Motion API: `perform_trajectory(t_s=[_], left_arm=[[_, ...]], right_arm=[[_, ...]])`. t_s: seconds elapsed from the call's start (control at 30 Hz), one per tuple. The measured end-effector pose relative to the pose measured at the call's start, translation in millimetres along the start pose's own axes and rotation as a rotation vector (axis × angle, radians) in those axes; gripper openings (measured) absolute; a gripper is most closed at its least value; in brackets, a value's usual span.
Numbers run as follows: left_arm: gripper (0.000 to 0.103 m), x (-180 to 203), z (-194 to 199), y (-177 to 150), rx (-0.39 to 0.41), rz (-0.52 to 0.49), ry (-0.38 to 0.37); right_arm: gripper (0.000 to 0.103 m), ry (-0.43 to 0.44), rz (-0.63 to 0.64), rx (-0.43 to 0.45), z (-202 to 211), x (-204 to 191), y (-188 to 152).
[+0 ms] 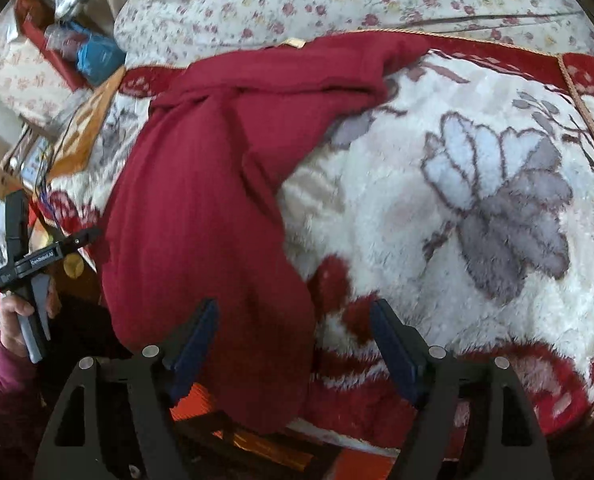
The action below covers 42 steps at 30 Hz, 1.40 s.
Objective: Fold small clothes
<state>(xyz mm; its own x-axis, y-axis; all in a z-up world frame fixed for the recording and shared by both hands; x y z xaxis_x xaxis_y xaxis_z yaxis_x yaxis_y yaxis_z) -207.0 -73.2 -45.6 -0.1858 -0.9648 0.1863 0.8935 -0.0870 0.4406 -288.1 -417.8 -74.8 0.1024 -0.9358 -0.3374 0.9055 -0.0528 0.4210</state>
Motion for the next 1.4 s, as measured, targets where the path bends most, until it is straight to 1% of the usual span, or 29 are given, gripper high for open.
perform_trajectory(t_s=[0.17,0.37,0.5,0.7,0.9,0.97,1.0,1.03,1.07,1.1,1.13,1.17,1.2,1.27,1.33,1.37,1.4], left_arm=[[0.084,-1.4,-3.1,-8.2,-0.012,-0.014,0.021],[0.084,-0.8,-2.5,-8.1,-0.012,-0.017,0.022],[0.084,-2.9,-2.6,-15.9,-0.022,-0.013,0.022],[0.084,0.7,-8.8,-33.0,-0.057,-0.023,-0.005],[0.084,1.9,-12.5,-43.5,-0.083,0.012,-0.063],[0.082,7.0,-16.0,-48.2,-0.089,-0.007,-0.058],[0.080,8.9,-16.6,-48.7,-0.080,-0.022,-0.042],[0.074,10.4,-16.0,-49.3,-0.074,-0.034,-0.031],[0.064,11.8,-14.4,-49.4,-0.069,-0.048,-0.025],[0.058,12.7,-12.1,-49.4,-0.066,-0.054,-0.027],[0.028,14.9,-9.2,-49.3,-0.064,-0.052,-0.051],[0.012,17.5,-6.0,-48.7,-0.065,-0.039,-0.096],[0.012,18.5,-3.3,-48.1,-0.065,-0.030,-0.107],[0.011,20.0,0.7,-46.3,-0.064,-0.048,-0.107],[0.011,15.3,9.4,-41.0,-0.059,-0.022,-0.133],[0.011,10.6,17.1,-37.3,-0.046,-0.014,-0.143],[0.011,5.3,23.6,-35.1,-0.033,-0.011,-0.141]], right_arm=[[0.086,0.008,-0.020,0.000,-2.3,2.3,-4.9],[0.086,0.009,-0.012,-0.010,-2.2,0.8,-7.8],[0.087,0.016,-0.005,-0.022,-1.3,-1.9,-15.2],[0.088,0.042,0.009,-0.039,-2.0,-6.4,-29.5],[0.090,0.057,0.017,-0.031,-1.3,-8.6,-34.4],[0.090,0.063,0.011,-0.028,-1.4,-7.8,-34.3],[0.090,0.067,0.005,-0.024,-1.5,-6.9,-33.9],[0.090,0.069,0.001,-0.021,-1.3,-6.1,-34.2],[0.090,0.070,-0.004,-0.019,-1.0,-5.3,-34.0],[0.090,0.071,-0.006,-0.017,-0.5,-4.5,-33.9],[0.090,0.072,-0.008,-0.014,0.3,-4.1,-33.9],[0.091,0.072,-0.008,-0.013,0.7,-4.1,-33.9],[0.091,0.071,-0.007,-0.013,0.5,-4.8,-33.6],[0.091,0.066,0.000,-0.016,-0.1,-6.9,-33.4],[0.091,0.061,0.018,-0.024,-0.3,-11.0,-34.1],[0.086,0.064,0.036,-0.033,0.0,-14.6,-35.6],[0.077,0.070,0.050,-0.041,-1.1,-21.0,-36.7]])
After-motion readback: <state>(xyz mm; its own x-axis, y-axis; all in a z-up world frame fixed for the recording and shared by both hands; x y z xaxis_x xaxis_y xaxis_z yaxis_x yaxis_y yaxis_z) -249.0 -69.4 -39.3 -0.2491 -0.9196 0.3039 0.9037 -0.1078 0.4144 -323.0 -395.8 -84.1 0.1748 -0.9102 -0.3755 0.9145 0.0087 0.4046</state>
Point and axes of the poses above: each gripper's, at about its wrist camera, not at the fingertips, and z roughly against the way its jaws point, x to its right, y to its top, the point moved 8 cm from there along -z, roughly the way its jaws point
